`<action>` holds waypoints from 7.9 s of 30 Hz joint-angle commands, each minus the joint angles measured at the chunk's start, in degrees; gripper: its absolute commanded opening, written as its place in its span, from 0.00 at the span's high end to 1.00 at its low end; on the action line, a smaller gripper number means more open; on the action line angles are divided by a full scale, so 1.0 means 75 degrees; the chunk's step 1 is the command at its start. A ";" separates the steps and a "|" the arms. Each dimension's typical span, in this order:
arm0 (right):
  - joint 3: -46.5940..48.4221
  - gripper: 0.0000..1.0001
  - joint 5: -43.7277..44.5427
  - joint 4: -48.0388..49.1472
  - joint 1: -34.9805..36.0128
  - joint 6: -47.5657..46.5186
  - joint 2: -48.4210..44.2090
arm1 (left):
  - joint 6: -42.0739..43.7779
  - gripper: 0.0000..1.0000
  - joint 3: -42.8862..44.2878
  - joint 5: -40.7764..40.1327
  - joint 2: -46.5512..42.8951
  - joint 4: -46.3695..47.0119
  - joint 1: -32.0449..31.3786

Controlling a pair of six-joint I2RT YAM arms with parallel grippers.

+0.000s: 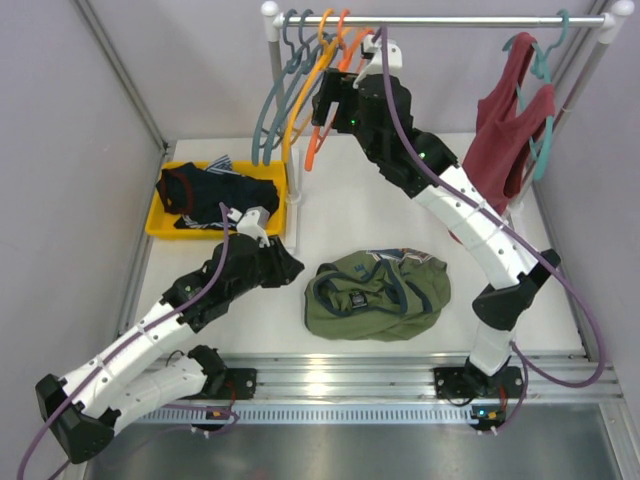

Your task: Place the tank top on the hanger

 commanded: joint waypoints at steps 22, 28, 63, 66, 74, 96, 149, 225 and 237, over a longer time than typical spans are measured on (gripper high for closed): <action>-0.0168 0.60 0.1283 -0.1002 0.0259 -0.0847 -0.0772 | -0.0007 0.63 -0.0237 0.0244 0.0012 0.0396 0.0004; -0.0286 0.62 0.1330 -0.1119 0.0259 -0.1140 -0.0937 | -0.0007 0.63 -0.0225 0.0256 0.0129 0.0490 0.0004; 0.1156 0.72 -0.1236 -0.2232 -0.0702 -0.1539 -0.0070 | 0.0086 0.63 -0.0119 0.0174 0.0211 0.0361 0.0004; 0.1238 0.75 -0.1330 -0.2267 -0.0725 -0.1515 0.0012 | 0.0075 0.63 -0.0108 0.0162 0.0223 0.0373 0.0004; 0.1320 0.88 -0.1073 -0.2256 -0.0737 -0.1621 0.0047 | 0.0086 0.63 -0.0049 0.0151 0.0293 0.0349 0.0004; 0.0429 1.00 -0.0311 -0.0838 -0.0725 -0.1832 -0.0902 | 0.0122 0.63 -0.0037 0.0233 0.0422 0.0396 0.0004; -0.7258 1.00 -0.5453 -0.5267 -0.0725 0.0524 -0.8683 | -0.0968 0.58 -0.0108 -0.0880 0.2801 0.0584 -0.1250; -1.2554 1.00 -0.8584 0.1844 -0.0667 0.0711 -0.7804 | 0.0110 1.00 0.0736 -0.1466 0.1864 -0.0647 -0.1883; -1.2766 1.00 -0.8232 0.2361 -0.0632 0.0500 -0.7125 | 0.0040 0.90 0.0268 -0.1537 0.1606 -0.0050 -0.1988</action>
